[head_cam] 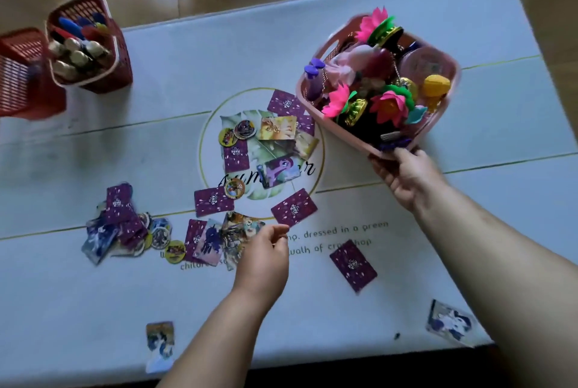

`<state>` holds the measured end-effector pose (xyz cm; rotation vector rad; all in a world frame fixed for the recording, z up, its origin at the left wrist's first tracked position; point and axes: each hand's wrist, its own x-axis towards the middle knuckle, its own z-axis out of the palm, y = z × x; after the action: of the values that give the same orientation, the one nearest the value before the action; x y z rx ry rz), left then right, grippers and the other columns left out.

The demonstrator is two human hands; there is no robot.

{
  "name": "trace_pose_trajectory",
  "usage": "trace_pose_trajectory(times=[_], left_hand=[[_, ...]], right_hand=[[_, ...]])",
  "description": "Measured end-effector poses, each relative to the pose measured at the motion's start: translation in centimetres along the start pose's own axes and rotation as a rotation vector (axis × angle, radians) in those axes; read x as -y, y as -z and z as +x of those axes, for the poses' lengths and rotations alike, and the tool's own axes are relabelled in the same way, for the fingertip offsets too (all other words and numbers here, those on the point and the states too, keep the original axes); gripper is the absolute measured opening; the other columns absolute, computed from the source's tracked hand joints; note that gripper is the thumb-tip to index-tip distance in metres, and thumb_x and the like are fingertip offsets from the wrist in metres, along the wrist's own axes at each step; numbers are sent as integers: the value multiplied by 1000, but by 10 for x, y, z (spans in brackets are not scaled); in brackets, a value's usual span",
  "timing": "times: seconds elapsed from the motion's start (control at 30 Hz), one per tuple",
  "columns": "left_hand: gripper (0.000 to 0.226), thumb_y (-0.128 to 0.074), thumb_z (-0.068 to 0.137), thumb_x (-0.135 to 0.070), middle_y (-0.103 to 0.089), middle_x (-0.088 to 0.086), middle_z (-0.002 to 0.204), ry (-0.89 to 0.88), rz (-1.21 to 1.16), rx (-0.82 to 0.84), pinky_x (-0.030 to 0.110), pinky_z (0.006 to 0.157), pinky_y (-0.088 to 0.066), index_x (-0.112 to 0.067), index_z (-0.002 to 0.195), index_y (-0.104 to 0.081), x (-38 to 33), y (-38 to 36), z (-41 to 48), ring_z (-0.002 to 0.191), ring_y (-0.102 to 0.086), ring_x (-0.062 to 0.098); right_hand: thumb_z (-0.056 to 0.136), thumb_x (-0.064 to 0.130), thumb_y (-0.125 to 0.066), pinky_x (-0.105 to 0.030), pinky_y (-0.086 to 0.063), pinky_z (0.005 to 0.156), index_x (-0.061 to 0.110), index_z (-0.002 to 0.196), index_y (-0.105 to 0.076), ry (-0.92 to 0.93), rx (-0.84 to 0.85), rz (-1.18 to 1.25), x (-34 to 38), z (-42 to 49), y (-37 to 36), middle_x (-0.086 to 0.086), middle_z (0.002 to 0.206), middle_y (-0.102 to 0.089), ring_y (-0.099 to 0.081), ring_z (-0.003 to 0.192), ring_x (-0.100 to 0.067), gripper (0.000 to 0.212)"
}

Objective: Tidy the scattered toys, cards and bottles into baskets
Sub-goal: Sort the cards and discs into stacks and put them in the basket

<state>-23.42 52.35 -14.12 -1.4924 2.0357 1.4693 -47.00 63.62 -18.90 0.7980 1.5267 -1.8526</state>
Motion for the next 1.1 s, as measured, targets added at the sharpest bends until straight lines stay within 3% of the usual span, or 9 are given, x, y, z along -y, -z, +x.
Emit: trace_pose_trajectory(times=[0.1, 0.23, 0.37, 0.43, 0.57, 0.63, 0.73, 0.93, 1.1], left_hand=[[19, -48, 97, -16, -69, 3, 102, 15, 87, 9, 40, 86, -54, -27, 106, -61, 7, -8, 0, 97, -64, 22], [24, -48, 97, -17, -67, 0, 113, -9, 232, 77, 33, 90, -50, -24, 116, -62, 15, -23, -3, 103, -62, 18], [37, -42, 99, -17, -50, -3, 137, -210, 560, 232, 30, 97, -41, -25, 134, -50, 25, -46, -8, 122, -49, 18], [46, -39, 100, -14, -30, -5, 154, -379, 718, 353, 32, 109, -33, -26, 144, -39, 32, -61, -11, 139, -29, 17], [67, -33, 95, -2, 5, -3, 164, -550, 983, 625, 40, 120, -11, -27, 154, -16, 46, -77, -14, 150, 0, 19], [68, -30, 93, -1, 11, -1, 164, -565, 1053, 672, 42, 119, -5, -24, 155, -12, 50, -74, -13, 150, 5, 21], [67, -28, 93, -2, 12, 0, 163, -513, 1044, 636, 41, 120, -4, -25, 155, -12, 55, -61, -4, 150, 7, 22], [69, -33, 93, -3, 8, 2, 163, -361, 934, 433, 35, 119, -9, -26, 155, -12, 69, -23, 14, 150, 0, 23], [58, -35, 97, -8, -7, 3, 162, -344, 809, 334, 36, 118, -17, -25, 151, -24, 64, -12, 21, 147, -6, 23]], right_hand=[[97, 14, -53, -29, -59, 65, 9, 119, -50, 56, 20, -132, -15, -22, 30, -14, 120, -58, -66, 98, -27, 22], [89, 21, -64, -36, -55, 84, 20, 119, -57, 210, -108, -863, -57, -59, 110, -5, 113, -61, -62, 87, -14, 31], [79, 35, -72, -41, -30, 105, 20, 135, -47, 105, -311, -1528, -106, -84, 194, -14, 141, -41, -35, 130, -32, 63], [83, 33, -68, -45, -20, 112, 9, 142, -36, 18, -428, -1566, -135, -94, 221, -24, 150, -25, -19, 140, -37, 72], [87, 19, -46, -52, -24, 111, -5, 144, -24, -97, -452, -1402, -180, -109, 207, -31, 148, -18, -22, 135, -44, 65], [89, 12, -48, -45, -9, 117, -7, 146, -16, -82, -453, -1398, -197, -109, 172, -31, 152, -11, -11, 141, -42, 68], [89, 7, -47, -39, 6, 117, -13, 145, -16, 99, -355, -1415, -209, -105, 107, -33, 153, -11, -1, 144, -44, 67], [94, 9, -42, -26, 0, 118, 13, 151, -17, 380, 33, -1319, -186, -99, 13, -11, 160, 7, 5, 148, -25, 62], [92, 6, -45, -33, -17, 115, 9, 142, -39, 479, -328, -1231, -98, -36, 31, -13, 157, -16, -20, 142, -33, 50]])
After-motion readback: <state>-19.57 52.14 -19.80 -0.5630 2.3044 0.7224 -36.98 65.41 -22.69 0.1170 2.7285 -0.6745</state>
